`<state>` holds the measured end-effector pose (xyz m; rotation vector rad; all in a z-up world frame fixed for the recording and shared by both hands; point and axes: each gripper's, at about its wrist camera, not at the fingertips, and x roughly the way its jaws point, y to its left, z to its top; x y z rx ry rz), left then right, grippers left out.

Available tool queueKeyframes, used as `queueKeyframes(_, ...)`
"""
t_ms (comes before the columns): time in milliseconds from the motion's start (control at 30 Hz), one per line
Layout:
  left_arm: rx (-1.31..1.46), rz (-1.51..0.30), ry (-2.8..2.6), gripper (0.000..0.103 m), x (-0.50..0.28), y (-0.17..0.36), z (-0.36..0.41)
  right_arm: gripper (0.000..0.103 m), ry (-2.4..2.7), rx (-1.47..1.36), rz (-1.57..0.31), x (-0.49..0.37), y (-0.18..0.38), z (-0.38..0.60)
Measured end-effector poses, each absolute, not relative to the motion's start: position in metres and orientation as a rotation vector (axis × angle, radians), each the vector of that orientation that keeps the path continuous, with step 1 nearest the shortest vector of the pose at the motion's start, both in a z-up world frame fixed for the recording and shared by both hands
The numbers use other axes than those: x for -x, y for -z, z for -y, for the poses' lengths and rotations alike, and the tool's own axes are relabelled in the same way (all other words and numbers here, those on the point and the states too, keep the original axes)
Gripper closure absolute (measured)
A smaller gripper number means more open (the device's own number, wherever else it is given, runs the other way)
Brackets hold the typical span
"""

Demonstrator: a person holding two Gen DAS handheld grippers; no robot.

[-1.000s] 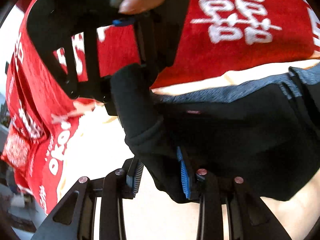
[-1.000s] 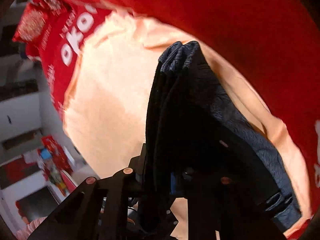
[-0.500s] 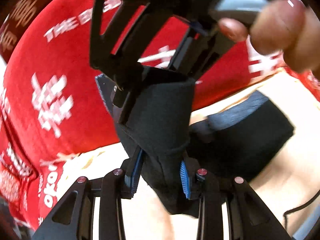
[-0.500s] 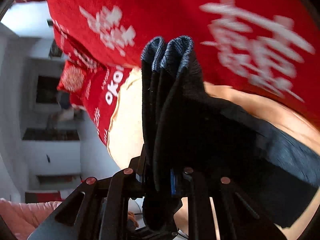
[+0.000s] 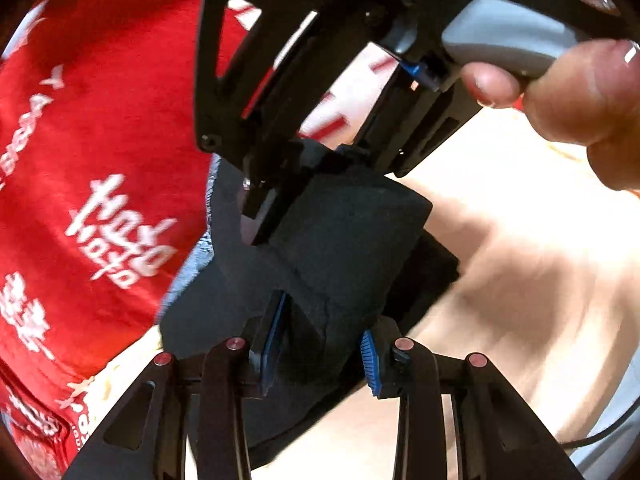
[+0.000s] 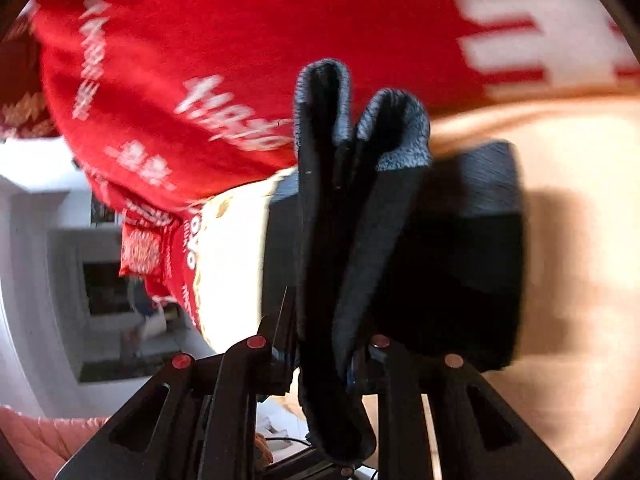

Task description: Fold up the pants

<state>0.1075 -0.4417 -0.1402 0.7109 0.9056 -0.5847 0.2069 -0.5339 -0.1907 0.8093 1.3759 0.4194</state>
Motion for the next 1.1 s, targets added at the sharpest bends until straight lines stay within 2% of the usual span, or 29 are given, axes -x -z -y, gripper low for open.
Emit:
queueKeyframes(167,-0.762,-0.97,0.578,0.068,-0.096,0.178,0.462,0.082,-0.358,-0.815,-1.416,-0.204,0.236,0.55)
queueKeyframes(200,-0.773,-0.978,0.573,0.063,-0.092,0.181,0.463,0.081,-0.357,-0.825,-1.418,-0.203,0.242,0.552)
queueKeyframes(267,-0.739,-1.019,0.577,0.034,-0.09,0.182,0.458,0.08,-0.346,-0.815,-1.416,-0.201,0.249,0.553)
queueKeyframes(300,-0.717,-1.029,0.569,0.031,-0.089,0.182,0.452,0.08,-0.344,-0.811,-1.415,-0.2,0.25,0.552)
queueKeyframes(433,-0.66,-1.067,0.562,0.031,-0.093,0.167,0.433,0.077,-0.316,-0.785,-1.408,-0.197,0.242,0.544)
queueKeyframes(633,-0.505,-1.138,0.485,0.031,-0.126,0.147,0.377,0.068,-0.193,-0.519,-1.413,-0.179,0.217,0.538)
queueKeyframes(733,-0.47,-1.182,0.409,0.031,-0.14,0.146,0.351,0.044,-0.086,-0.376,-1.431,-0.169,0.21,0.525)
queueKeyframes(833,-0.441,-1.229,0.354,0.031,-0.16,0.154,0.323,0.043,-0.034,-0.29,-1.435,-0.154,0.206,0.521)
queueKeyframes(900,-0.417,-1.26,0.332,0.031,-0.163,0.155,0.311,0.041,0.001,-0.3,-1.446,-0.146,0.205,0.522)
queueKeyframes(967,-0.42,-1.264,0.307,0.031,-0.165,0.155,0.302,0.035,0.044,-0.322,-1.46,-0.141,0.206,0.524)
queueKeyframes(1100,-0.431,-1.269,0.292,0.031,-0.166,0.156,0.289,0.034,0.114,-0.364,-1.484,-0.133,0.207,0.528)
